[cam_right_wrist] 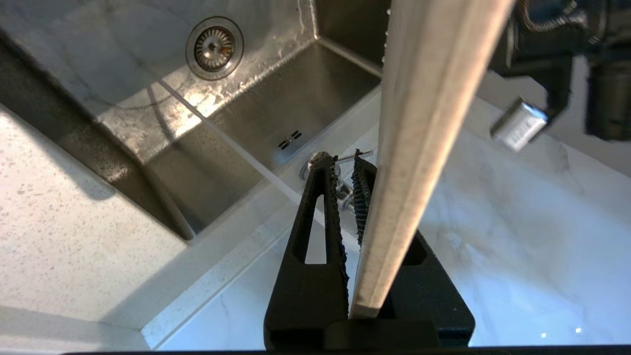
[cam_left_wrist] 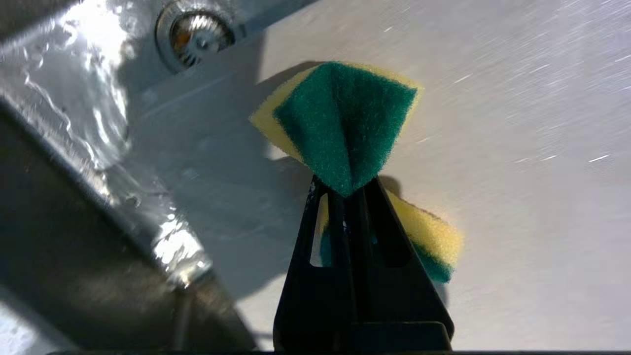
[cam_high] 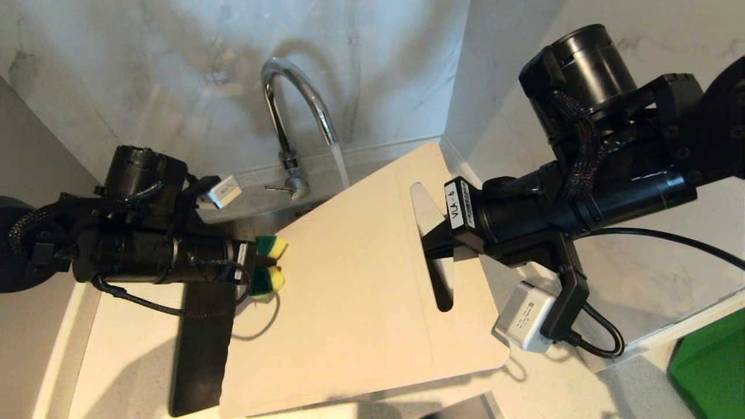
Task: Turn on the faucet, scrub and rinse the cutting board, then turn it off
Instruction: Scrub the cutting board underwater
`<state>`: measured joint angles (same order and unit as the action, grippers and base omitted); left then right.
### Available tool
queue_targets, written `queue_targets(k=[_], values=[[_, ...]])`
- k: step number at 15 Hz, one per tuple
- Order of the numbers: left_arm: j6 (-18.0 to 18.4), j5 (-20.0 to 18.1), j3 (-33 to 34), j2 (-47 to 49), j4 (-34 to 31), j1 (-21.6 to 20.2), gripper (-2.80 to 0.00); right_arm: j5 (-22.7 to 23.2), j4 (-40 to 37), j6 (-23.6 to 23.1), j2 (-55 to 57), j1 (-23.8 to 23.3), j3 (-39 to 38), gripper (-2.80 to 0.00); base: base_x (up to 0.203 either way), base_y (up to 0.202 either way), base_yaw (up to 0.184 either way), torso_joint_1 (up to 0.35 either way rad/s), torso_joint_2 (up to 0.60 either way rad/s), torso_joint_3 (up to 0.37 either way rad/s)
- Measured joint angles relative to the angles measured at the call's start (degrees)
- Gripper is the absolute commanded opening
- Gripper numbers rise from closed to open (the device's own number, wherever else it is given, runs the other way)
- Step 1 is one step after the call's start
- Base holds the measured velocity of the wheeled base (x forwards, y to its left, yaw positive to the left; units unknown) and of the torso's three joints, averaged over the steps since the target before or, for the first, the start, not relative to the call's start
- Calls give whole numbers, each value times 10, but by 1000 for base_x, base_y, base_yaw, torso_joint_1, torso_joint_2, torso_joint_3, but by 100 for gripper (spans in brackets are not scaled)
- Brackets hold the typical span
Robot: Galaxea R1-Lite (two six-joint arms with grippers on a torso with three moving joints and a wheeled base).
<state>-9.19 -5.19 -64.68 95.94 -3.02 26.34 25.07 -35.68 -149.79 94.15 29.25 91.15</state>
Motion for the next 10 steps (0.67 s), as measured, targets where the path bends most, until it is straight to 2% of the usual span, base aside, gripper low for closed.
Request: queue_targets(k=[3, 10], values=[[19, -21, 31, 0, 3, -43, -280, 1, 33, 11, -1, 0, -16, -280, 0, 0, 0, 0, 0, 0], [76, -118, 85, 0, 7, -177, -280, 2, 35, 13, -8, 0, -20, -280, 0, 0, 0, 0, 0, 0]])
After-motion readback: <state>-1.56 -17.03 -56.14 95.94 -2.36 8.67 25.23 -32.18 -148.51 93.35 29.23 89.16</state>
